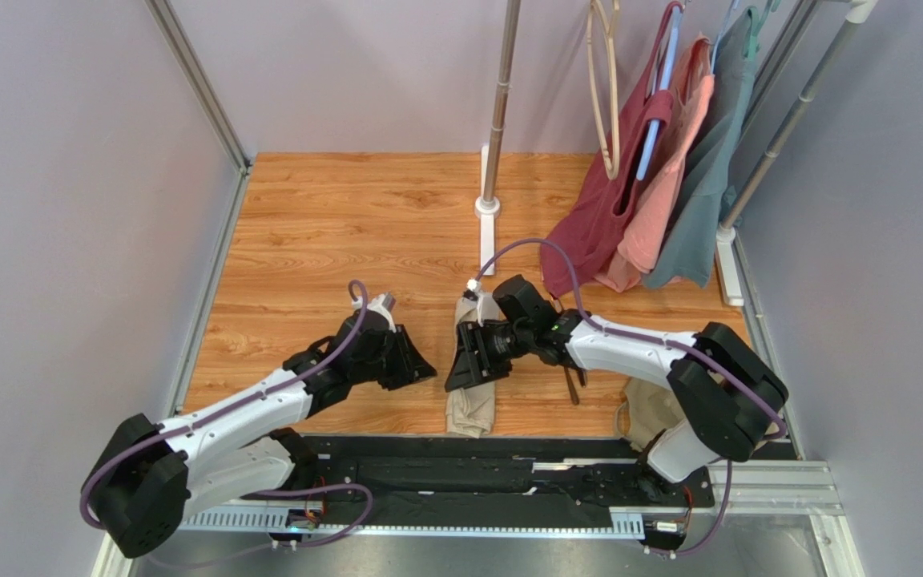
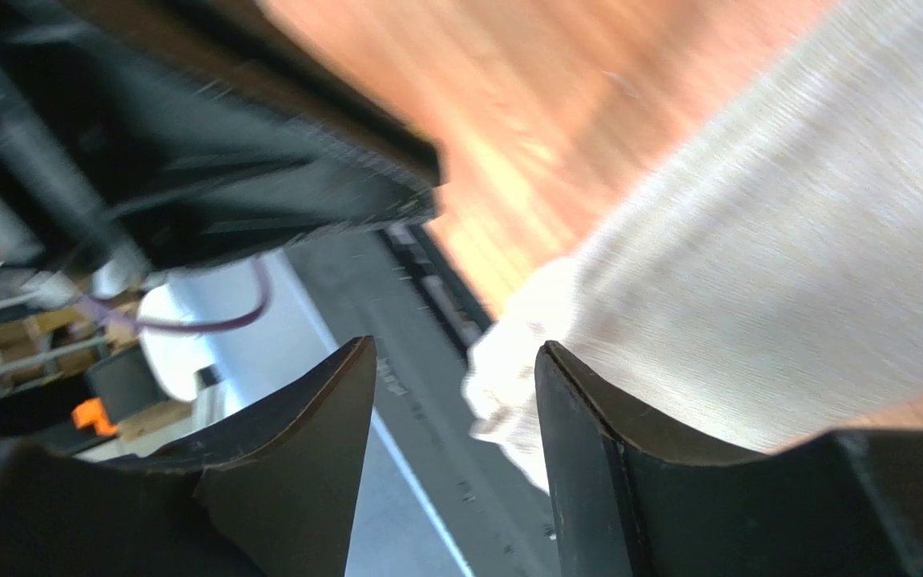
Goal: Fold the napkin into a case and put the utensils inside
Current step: Smooth out the smaller rectangle-folded napkin at the center of the board.
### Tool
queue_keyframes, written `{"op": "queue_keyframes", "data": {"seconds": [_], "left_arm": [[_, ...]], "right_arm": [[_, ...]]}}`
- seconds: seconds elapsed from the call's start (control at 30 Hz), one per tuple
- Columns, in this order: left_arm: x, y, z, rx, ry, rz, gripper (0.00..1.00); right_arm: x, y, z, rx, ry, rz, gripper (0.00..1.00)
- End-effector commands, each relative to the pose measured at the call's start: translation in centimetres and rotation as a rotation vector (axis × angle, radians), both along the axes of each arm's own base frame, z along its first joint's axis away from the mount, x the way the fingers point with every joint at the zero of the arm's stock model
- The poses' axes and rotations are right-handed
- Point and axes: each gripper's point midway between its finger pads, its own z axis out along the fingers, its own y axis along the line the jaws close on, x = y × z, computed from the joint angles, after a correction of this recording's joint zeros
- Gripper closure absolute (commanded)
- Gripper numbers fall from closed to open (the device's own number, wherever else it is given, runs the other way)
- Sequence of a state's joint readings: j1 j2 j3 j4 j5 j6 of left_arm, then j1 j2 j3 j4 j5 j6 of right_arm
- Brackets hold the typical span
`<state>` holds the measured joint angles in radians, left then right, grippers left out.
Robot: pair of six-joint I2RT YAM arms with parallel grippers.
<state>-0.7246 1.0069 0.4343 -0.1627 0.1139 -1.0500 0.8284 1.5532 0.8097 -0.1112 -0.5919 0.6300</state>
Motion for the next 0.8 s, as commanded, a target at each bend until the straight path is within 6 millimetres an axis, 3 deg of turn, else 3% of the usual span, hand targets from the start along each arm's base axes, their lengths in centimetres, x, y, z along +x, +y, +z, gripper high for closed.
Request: {"op": "queue_keyframes", "data": {"seconds": [0.0,0.07,0.1,0.17,0.2,0.27,0.3,0.33,0.43,0.53,0.7,0.77], "left_arm": [[2.4,-1.3,3.3,-0.074,-0.086,-0.047,0.79],[2.8,-2.0,3.5,-0.075,-0.079,-0.079,0.81],[3.6,-2.8,4.8,-0.092,-0.118,-0.102,0.82],[3.9,-4.1,4.8,-0.113,-0.1,-0.145,0.82],[4.6,-5.1,6.0,-0.147,-0.125,-0.166,0.83],[4.6,-6.8,5.9,-0.186,-0.098,-0.242,0.84],[5.1,-7.9,7.0,-0.223,-0.127,-0.275,0.85],[4.8,-8.6,7.0,-0.241,-0.111,-0.308,0.85],[4.9,-9.4,5.0,-0.234,-0.059,-0.318,0.88],[5.1,-8.8,1.9,-0.18,0.005,-0.281,0.9],[5.2,-5.8,-3.8,-0.023,0.153,-0.173,0.94],[5.5,-4.7,-5.1,0.009,0.172,-0.126,0.94]], "right_arm": [[0.1,0.1,5.3,0.191,-0.041,0.082,0.43],[1.1,-1.2,6.0,0.204,-0.055,0.037,0.43],[1.8,-1.8,5.9,0.191,-0.066,0.002,0.43],[3.2,-3.9,5.2,0.169,-0.065,-0.083,0.47],[3.5,-4.6,4.7,0.16,-0.053,-0.109,0.51],[4.0,-6.3,3.4,0.144,-0.015,-0.16,0.69],[4.0,-6.6,2.9,0.139,-0.003,-0.165,0.76],[3.9,-6.6,2.5,0.136,0.002,-0.159,0.89],[2.4,-5.4,2.4,0.197,0.04,-0.08,1.0],[0.5,-3.8,1.9,0.194,0.042,-0.005,1.0],[-0.4,-2.1,0.9,0.233,0.072,0.006,1.0],[-1.5,-1.6,-1.0,0.206,0.113,0.026,1.0]]}}
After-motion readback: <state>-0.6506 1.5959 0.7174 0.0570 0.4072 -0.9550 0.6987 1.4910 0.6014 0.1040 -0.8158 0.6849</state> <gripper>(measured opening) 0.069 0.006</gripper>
